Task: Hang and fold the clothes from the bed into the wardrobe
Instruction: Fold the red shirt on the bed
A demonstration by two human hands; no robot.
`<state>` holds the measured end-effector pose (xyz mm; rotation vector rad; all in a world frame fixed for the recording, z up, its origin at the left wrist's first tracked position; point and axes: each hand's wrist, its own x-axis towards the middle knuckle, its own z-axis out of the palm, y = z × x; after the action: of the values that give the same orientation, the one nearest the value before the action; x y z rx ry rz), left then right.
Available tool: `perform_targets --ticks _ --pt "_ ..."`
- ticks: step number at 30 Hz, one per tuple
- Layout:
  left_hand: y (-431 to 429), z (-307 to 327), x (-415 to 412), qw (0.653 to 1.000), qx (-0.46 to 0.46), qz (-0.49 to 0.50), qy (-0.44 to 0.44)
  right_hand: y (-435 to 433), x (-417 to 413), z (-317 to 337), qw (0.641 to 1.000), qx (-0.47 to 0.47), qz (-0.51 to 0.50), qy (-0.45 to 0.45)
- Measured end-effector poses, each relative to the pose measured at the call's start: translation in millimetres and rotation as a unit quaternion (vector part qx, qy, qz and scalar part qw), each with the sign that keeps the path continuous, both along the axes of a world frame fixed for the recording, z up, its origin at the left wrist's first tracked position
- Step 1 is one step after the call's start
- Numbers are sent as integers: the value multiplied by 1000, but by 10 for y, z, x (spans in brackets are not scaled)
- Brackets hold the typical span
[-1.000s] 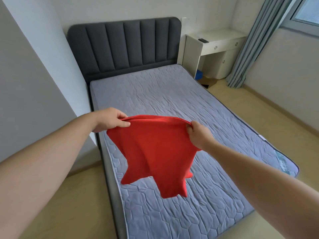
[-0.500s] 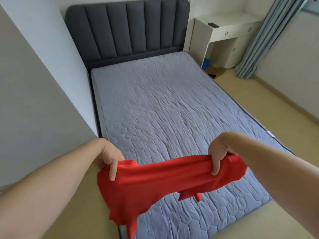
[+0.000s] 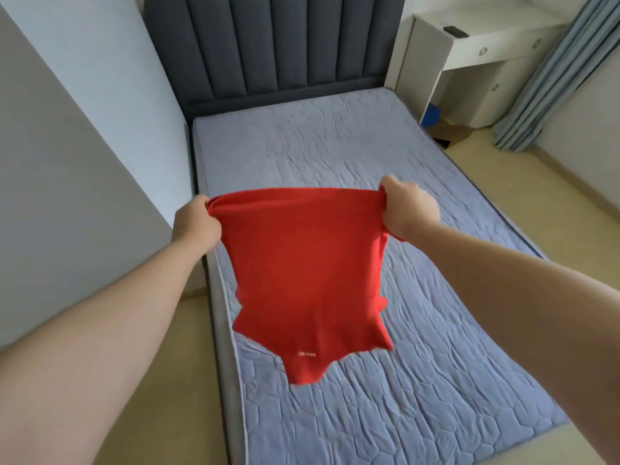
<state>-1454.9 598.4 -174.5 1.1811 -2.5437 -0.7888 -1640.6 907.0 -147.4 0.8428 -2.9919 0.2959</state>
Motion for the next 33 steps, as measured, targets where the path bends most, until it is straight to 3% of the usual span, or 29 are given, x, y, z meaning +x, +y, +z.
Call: perform_targets --ticks 4,8,14,17,20,25,29,33 --pt "-12 132 -24 988 -93 -17 122 -17 -78 68 994 -71 13 83" --pt "41 -195 139 983 -121 -64 119 130 -91 -230 992 -36 60 107" --pt "248 -1556 398 982 -92 -167 0 297 -97 -1408 980 126 149 50" --pt "384 -2480 537 965 -92 -242 -32 342 -58 -2307 962 203 185 3" --pt "483 -3501 748 951 -85 -270 -126 455 51 -3316 944 259 196 -65" --pt "789 -4839 1177 877 -52 -339 -336 806 519 -4757 922 301 205 -130" --pt "1079 -5448 1404 831 -101 -349 -421 981 927 -5458 925 291 187 -157" --pt "1258 -5715 1609 810 -132 -350 -451 1181 1175 -5828 924 274 202 -172"
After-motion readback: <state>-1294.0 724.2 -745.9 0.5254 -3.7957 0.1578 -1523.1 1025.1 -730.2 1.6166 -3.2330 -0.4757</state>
